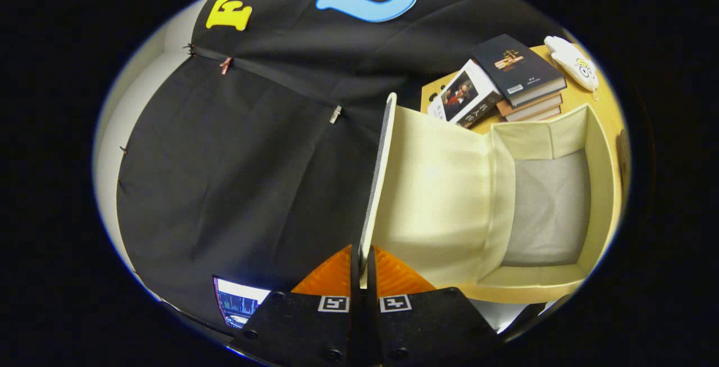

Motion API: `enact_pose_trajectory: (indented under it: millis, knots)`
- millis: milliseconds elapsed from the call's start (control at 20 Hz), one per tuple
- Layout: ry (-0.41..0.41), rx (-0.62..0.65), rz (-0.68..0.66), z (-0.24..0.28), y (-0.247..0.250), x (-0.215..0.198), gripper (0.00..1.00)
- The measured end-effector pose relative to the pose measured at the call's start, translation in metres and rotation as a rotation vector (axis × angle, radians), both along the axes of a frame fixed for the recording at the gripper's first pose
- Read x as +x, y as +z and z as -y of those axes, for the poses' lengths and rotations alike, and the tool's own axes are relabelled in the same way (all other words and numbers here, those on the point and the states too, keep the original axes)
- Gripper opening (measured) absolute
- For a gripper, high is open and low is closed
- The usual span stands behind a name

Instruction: Open the storage box then place both shoes into the box .Put the left shoe in first, then the right shoe, with the right side of both shoes facing outward in a uniform manner.

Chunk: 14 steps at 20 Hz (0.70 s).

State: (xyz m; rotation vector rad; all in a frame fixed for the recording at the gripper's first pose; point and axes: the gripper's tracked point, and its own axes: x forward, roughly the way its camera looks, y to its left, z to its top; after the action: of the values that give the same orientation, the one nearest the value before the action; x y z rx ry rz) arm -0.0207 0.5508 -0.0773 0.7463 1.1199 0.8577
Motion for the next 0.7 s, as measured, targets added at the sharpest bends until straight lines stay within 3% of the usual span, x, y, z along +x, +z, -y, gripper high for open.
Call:
enact_pose_trajectory:
  millis: [400, 550, 700]
  knots:
    - [0.007, -0.083, 0.009, -0.048, -0.026, -0.009, 0.05]
    - [-0.061, -0.164, 0.086, -0.034, -0.032, 0.008, 0.11]
    - [-0.096, -0.217, 0.192, -0.01, -0.028, 0.027, 0.86]
